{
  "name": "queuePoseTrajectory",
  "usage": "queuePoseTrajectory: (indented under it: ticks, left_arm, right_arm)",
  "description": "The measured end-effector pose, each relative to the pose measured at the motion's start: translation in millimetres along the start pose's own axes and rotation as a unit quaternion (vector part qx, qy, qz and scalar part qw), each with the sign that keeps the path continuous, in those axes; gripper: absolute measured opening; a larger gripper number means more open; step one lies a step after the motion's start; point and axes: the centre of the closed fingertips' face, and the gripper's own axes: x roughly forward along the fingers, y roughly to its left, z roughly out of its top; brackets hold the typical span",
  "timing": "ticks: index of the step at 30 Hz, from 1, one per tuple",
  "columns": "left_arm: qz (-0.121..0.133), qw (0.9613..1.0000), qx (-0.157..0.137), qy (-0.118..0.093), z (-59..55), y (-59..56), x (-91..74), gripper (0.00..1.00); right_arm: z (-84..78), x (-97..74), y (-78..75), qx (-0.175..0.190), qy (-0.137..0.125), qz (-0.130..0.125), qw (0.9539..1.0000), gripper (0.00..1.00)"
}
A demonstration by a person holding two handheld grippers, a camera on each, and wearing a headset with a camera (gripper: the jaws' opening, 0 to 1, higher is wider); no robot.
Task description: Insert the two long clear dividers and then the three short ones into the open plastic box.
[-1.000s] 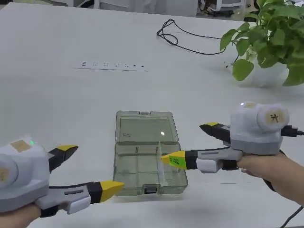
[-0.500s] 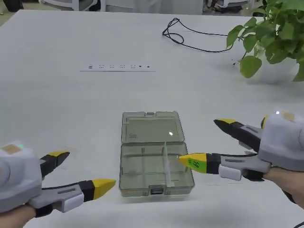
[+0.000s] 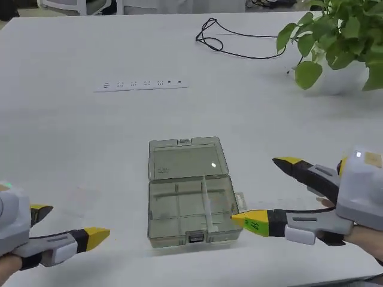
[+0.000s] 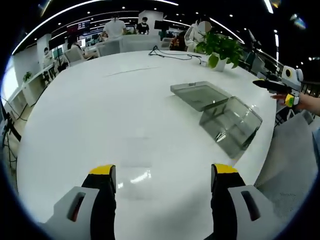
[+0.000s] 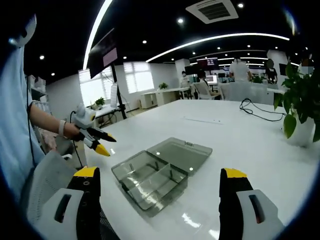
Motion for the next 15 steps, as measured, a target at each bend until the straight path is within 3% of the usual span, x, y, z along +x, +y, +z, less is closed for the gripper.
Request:
queuePoseTrajectory:
  ticks: [2, 3, 5, 7, 8, 15]
  left_arm:
    - [0.019, 0.9997, 0.003, 0.017, -1.6, 11.9, 0.7, 0.74]
    - [0.023, 0.999, -0.001, 0.039, -6.8, 15.8, 0.1, 0.72]
    - [0.023, 0.9986, -0.005, 0.047, -7.4, 19.5, 2.3, 0.68]
    - [0.027, 0.9962, -0.003, 0.082, -13.9, 26.1, 2.4, 0.62]
    - [0.026, 0.9965, 0.0, 0.08, -11.9, 26.7, 4.1, 0.6]
    - [0.025, 0.9912, 0.013, 0.129, -19.0, 33.0, 10.1, 0.51]
  right_arm:
    - [-0.3, -1.1, -0.2, 0.0, 0.0, -0.003, 1.0, 0.99]
    - [-0.3, -1.5, -0.3, 0.001, -0.001, -0.003, 1.0, 0.99]
    - [1.0, -2.2, 0.8, 0.004, -0.004, -0.006, 1.0, 0.98]
    - [2.3, -2.9, 3.1, 0.006, -0.005, -0.004, 1.0, 0.98]
    - [2.6, -3.2, 3.9, 0.006, -0.004, -0.005, 1.0, 0.98]
    - [1.7, -5.5, 3.1, 0.001, 0.0, -0.005, 1.0, 0.97]
